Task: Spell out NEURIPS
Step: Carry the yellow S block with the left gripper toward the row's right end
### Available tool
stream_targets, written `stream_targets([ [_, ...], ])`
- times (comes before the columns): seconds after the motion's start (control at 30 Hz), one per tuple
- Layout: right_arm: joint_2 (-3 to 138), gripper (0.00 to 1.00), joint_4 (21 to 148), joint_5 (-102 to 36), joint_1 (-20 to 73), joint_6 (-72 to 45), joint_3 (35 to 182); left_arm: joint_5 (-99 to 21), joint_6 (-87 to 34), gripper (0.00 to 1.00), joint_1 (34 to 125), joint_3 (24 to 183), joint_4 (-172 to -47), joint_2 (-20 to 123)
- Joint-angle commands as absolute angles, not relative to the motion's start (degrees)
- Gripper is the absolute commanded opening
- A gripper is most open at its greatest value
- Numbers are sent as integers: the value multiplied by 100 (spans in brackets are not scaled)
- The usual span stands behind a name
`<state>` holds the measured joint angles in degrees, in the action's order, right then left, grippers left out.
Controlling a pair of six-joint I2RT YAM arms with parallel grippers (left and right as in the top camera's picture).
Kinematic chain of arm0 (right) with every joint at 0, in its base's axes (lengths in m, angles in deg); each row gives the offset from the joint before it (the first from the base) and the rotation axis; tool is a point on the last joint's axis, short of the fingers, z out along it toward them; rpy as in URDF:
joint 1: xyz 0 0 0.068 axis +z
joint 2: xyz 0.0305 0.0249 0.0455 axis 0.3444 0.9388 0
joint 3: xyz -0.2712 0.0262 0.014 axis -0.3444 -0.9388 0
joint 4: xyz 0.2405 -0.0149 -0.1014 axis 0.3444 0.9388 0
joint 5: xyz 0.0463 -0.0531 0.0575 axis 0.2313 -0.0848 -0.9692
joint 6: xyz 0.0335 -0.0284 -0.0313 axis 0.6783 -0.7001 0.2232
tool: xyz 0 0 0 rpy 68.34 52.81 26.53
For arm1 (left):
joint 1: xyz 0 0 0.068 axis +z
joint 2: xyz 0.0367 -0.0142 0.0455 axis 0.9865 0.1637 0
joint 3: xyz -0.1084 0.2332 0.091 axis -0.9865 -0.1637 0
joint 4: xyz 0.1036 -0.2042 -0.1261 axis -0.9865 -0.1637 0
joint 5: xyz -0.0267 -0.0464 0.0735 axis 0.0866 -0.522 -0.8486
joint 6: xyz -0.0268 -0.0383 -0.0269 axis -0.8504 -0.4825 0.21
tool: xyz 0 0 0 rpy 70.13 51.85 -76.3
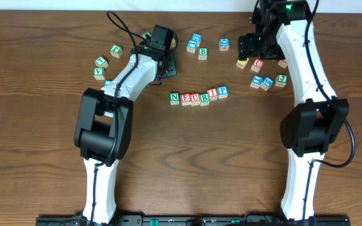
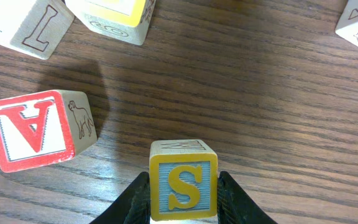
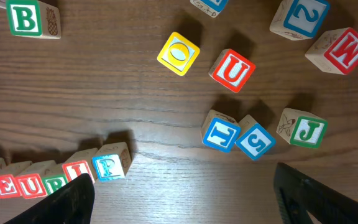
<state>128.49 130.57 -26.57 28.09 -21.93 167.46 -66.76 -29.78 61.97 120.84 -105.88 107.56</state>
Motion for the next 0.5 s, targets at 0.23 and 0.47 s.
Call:
stream_targets([
  [0.23, 12842, 87, 13084, -2429, 2793, -2250, 16866, -6274, -2945, 30, 5779, 12136, -10621, 10369],
  [0.47, 12842, 89, 13022, -2366, 2695, -2248, 16866, -6274, -2950, 30, 5333, 12171, -10558, 10369],
])
